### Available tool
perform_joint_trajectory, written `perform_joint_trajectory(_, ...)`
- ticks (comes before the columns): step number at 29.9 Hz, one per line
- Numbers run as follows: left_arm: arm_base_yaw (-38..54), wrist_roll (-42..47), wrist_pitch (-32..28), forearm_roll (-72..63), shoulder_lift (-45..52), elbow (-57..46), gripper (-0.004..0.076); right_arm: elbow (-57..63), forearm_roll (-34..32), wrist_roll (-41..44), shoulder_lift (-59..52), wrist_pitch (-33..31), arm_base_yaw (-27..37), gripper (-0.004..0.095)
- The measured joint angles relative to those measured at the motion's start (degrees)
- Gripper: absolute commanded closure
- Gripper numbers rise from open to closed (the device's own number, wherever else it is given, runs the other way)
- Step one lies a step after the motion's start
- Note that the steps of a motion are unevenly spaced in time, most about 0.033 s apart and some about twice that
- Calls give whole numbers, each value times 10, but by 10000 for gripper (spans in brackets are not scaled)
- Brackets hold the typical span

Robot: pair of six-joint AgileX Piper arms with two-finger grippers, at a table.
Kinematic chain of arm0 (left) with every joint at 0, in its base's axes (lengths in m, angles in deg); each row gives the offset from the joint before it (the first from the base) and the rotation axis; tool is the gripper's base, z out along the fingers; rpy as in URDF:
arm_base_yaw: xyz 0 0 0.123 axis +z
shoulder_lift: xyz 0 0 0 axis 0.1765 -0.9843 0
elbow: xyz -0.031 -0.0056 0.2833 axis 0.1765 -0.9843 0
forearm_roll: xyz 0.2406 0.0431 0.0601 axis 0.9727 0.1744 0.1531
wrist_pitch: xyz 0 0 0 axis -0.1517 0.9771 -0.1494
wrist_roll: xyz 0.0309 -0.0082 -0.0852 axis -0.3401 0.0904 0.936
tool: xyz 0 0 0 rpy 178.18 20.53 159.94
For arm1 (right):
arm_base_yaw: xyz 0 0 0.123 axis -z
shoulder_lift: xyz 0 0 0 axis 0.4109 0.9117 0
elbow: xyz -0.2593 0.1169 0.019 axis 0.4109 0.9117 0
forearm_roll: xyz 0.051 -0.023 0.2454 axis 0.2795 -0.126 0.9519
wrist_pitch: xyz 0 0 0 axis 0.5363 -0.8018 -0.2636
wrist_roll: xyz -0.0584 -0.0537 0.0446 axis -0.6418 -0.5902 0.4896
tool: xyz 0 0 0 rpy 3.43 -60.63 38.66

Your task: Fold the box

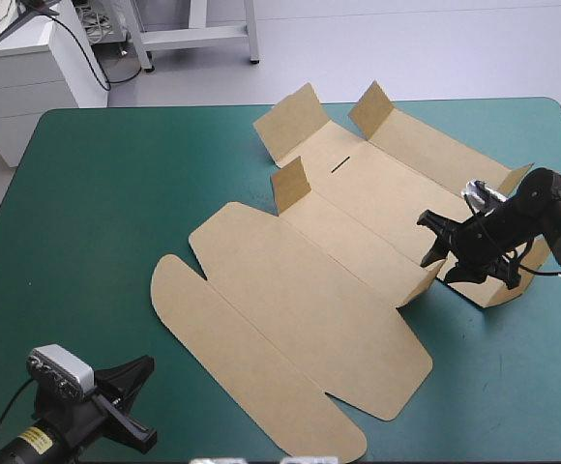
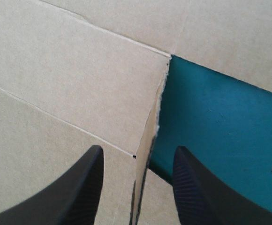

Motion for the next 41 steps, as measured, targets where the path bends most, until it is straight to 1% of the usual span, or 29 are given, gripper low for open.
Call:
perform_joint_trajectory(12,0,0,-2,0,0,0,732,0,-1,-16,49,17,0,478)
perform_joint_trajectory(14,0,0,-2,0,0,0,732,0,-1,-16,50,17,0,509)
perform_joint_trajectory(20,0,0,-2,0,0,0,732,0,4,-17,50,5,0,660)
perform_joint_trajectory(22,0,0,-2,0,0,0,732,0,7,-17,50,-2,0,676)
perform_joint_trajectory(27,0,0,-2,0,0,0,732,0,8,-17,50,-5,0,681)
perform_joint_trajectory(29,0,0,-2,0,0,0,732,0,5,-17,50,-4,-5,708)
perform_joint_trajectory(31,0,0,-2,0,0,0,732,0,-7,-17,50,0,-16,764)
perform_joint_trajectory(34,0,0,-2,0,0,0,732,0,-37,-15,50,11,-41,900)
perform_joint_trajectory(35,0,0,-2,0,0,0,732,0,-45,-12,50,17,-52,925)
perform_joint_trajectory(41,0,0,-2,0,0,0,732,0,-55,16,50,41,-69,921)
